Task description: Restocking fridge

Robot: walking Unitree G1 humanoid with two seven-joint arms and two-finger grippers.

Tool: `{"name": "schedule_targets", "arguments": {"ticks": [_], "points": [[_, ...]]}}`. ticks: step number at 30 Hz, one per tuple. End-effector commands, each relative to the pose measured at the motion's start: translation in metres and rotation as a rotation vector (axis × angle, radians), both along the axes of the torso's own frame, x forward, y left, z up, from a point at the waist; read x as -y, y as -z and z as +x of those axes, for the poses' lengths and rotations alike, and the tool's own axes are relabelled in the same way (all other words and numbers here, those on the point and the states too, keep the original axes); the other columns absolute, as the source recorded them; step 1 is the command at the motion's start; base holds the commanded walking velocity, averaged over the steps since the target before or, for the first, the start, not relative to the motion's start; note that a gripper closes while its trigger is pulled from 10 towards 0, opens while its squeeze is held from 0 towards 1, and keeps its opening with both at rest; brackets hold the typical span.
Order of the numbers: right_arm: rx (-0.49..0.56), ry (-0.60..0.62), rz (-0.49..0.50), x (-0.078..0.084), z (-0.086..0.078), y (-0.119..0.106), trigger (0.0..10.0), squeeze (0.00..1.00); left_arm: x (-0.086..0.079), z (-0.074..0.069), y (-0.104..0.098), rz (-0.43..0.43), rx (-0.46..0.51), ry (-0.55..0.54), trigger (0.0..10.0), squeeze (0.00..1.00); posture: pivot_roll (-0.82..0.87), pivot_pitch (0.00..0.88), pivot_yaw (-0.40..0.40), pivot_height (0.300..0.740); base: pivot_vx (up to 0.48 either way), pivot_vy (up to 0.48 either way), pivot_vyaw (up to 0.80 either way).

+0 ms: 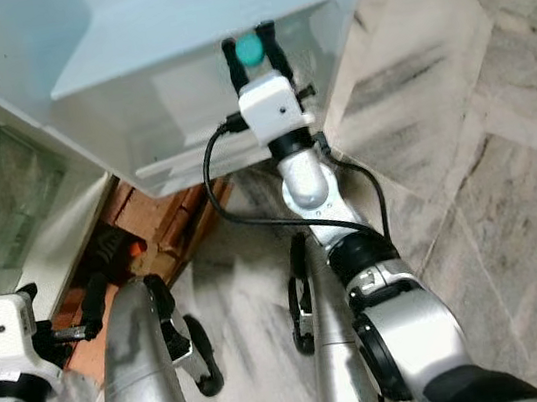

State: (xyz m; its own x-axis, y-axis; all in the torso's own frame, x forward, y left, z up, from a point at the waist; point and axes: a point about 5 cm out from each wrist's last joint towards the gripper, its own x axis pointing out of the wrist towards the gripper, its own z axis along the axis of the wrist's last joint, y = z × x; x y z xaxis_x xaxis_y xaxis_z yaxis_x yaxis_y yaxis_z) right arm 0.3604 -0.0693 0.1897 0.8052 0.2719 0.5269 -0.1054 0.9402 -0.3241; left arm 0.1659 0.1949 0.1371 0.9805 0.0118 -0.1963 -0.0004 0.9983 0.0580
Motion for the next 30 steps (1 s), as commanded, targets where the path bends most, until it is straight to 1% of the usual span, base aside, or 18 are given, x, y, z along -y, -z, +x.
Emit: {"name": "schedule_targets", "arguments": {"ticks": [1,4,6,7,8,9,10,12,13,14,15,16,19,20,21,26,29,30], "points": [[-0.126,0.035,0.013,0.008,-0.001,0.027,10.0,0.00,-0.004,-0.006,0.003,0.005,-0.030,-0.026,10.0,0.00,0.25,0.492,0.028,0.561,0.000,0.000,0.00],[-0.182,0.064,0.022,0.014,-0.001,0.038,10.0,0.00,-0.004,-0.006,0.003,0.006,-0.031,-0.027,10.0,0.00,0.25,0.493,0.029,0.561,0.000,0.000,0.00],[-0.266,0.112,0.026,0.024,-0.001,0.054,10.0,0.00,-0.004,-0.004,0.003,0.008,-0.030,-0.025,10.0,0.00,0.25,0.491,0.029,0.561,0.000,0.000,0.00],[-0.290,0.123,0.031,0.027,-0.001,0.057,10.0,0.00,-0.004,-0.004,0.003,0.008,-0.030,-0.025,10.0,0.00,0.25,0.491,0.029,0.561,0.000,0.000,0.00],[-0.290,0.123,0.031,0.027,-0.001,0.057,10.0,0.00,-0.004,-0.004,0.003,0.008,-0.030,-0.025,10.0,0.00,0.25,0.491,0.029,0.561,0.000,0.000,0.00],[-0.348,0.149,0.060,0.033,0.000,0.064,10.0,0.00,-0.004,-0.003,0.003,0.008,-0.029,-0.024,10.0,0.00,0.25,0.489,0.030,0.561,0.000,0.000,0.00],[-0.377,0.167,0.069,0.036,0.001,0.067,10.0,0.00,-0.004,-0.003,0.003,0.008,-0.029,-0.023,10.0,0.00,0.24,0.487,0.029,0.561,0.000,0.000,0.00],[-0.406,0.195,0.076,0.041,0.003,0.069,10.0,0.00,-0.004,-0.002,0.003,0.008,-0.028,-0.022,10.0,0.00,0.24,0.486,0.029,0.561,0.000,0.000,0.00],[-0.423,0.228,0.081,0.046,0.005,0.070,10.0,0.69,-0.004,0.000,0.004,0.007,-0.028,-0.020,10.0,0.00,0.24,0.480,0.028,0.561,0.000,0.000,0.00],[-0.423,0.228,0.081,0.046,0.005,0.070,10.0,0.69,-0.004,0.000,0.004,0.007,-0.028,-0.020,10.0,0.00,0.24,0.480,0.028,0.561,0.000,0.000,0.00],[-0.428,0.252,0.078,0.051,0.006,0.070,10.0,1.00,-0.003,0.001,0.005,0.006,-0.027,-0.019,10.0,0.00,0.24,0.475,0.026,0.561,0.000,0.000,0.00],[-0.420,0.286,0.068,0.057,0.009,0.066,10.0,1.00,-0.003,0.003,0.005,0.005,-0.025,-0.016,10.0,0.00,0.23,0.470,0.026,0.561,0.000,0.000,0.00],[-0.401,0.322,0.050,0.063,0.012,0.061,10.0,1.00,-0.003,0.005,0.007,0.004,-0.025,-0.012,10.0,0.00,0.23,0.459,0.025,0.561,0.000,0.000,0.00],[-0.397,0.345,0.052,0.068,0.013,0.059,10.0,1.00,-0.002,0.007,0.008,0.002,-0.026,-0.004,10.0,0.00,0.23,0.454,0.025,0.561,0.000,0.000,0.00],[-0.398,0.355,0.049,0.070,0.014,0.058,10.0,1.00,-0.001,0.008,0.008,0.002,-0.026,-0.002,10.0,0.00,0.23,0.448,0.025,0.561,0.000,0.000,0.00],[-0.394,0.443,0.034,0.088,0.017,0.054,10.0,1.00,-0.001,0.015,0.011,0.002,-0.020,0.012,10.0,0.00,0.22,0.417,0.030,0.561,0.000,0.000,0.00],[-0.386,0.453,0.023,0.090,0.018,0.051,10.0,1.00,0.000,0.019,0.012,0.004,-0.017,0.016,10.0,0.00,0.22,0.408,0.033,0.561,0.000,0.000,0.00],[-0.378,0.459,0.008,0.090,0.020,0.049,10.0,1.00,-0.001,0.022,0.012,0.007,-0.013,0.020,10.0,0.00,0.22,0.396,0.034,0.561,0.000,0.000,0.00]]}}
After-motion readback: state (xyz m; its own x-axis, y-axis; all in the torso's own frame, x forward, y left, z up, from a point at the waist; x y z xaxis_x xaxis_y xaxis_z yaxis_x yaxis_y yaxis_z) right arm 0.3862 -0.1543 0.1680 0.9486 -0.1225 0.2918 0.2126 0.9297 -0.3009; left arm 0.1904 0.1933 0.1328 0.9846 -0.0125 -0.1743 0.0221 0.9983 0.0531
